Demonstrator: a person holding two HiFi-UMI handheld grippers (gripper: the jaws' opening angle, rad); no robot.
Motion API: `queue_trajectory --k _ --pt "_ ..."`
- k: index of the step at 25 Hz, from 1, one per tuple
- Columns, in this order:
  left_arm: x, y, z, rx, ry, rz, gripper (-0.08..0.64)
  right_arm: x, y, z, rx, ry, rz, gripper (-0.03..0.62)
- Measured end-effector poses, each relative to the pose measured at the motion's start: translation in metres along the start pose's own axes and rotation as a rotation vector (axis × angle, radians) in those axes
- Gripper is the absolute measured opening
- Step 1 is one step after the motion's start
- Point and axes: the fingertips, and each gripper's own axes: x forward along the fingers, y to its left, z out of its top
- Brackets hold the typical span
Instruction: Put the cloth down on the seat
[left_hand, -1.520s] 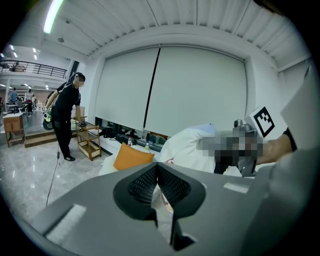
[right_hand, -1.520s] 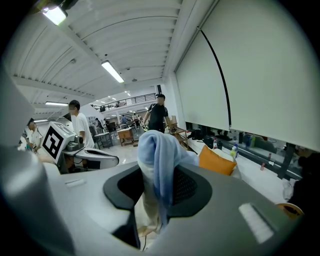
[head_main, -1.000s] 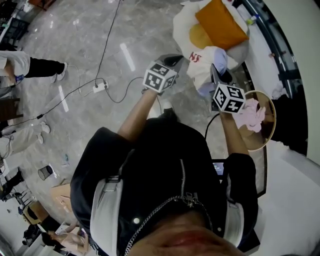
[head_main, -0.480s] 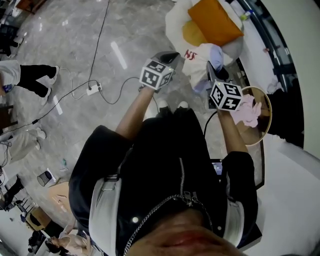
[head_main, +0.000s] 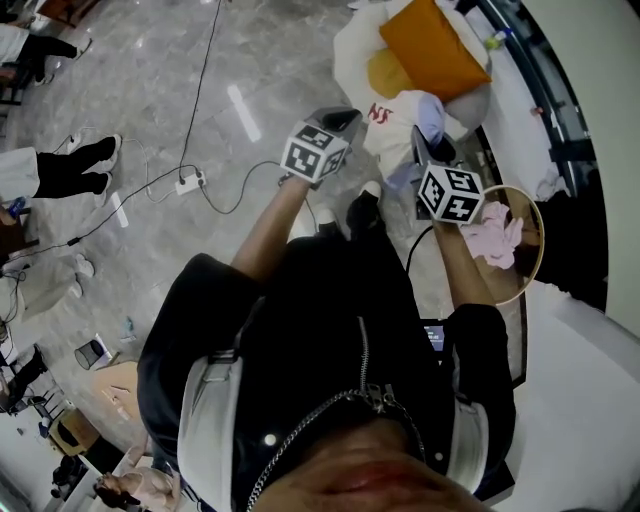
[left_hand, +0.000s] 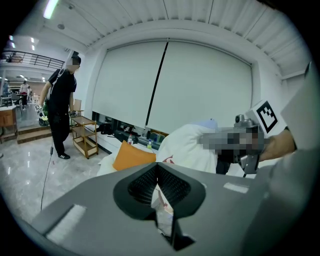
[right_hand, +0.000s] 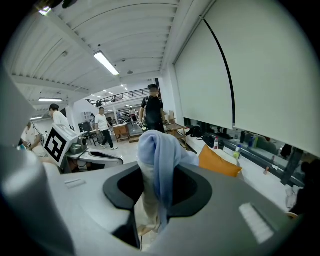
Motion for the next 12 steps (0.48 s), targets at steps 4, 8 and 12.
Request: queue_trajectory --k 4,8,12 --pt "0.018 0.013 0.013 -0.003 0.010 0.019 0.009 0.019 -0.015 0.013 -0.002 0.002 0.020 0.118" --pt "0.043 0.024 0.027 0.000 0.019 0.039 0.009 0.042 -0.039 0.026 -0.002 0.003 0.041 0.118" --pt "0.070 0.035 0.047 -0.001 0.022 0.063 0.009 0.062 -0.067 0.043 0.000 -0.001 0.062 0.118"
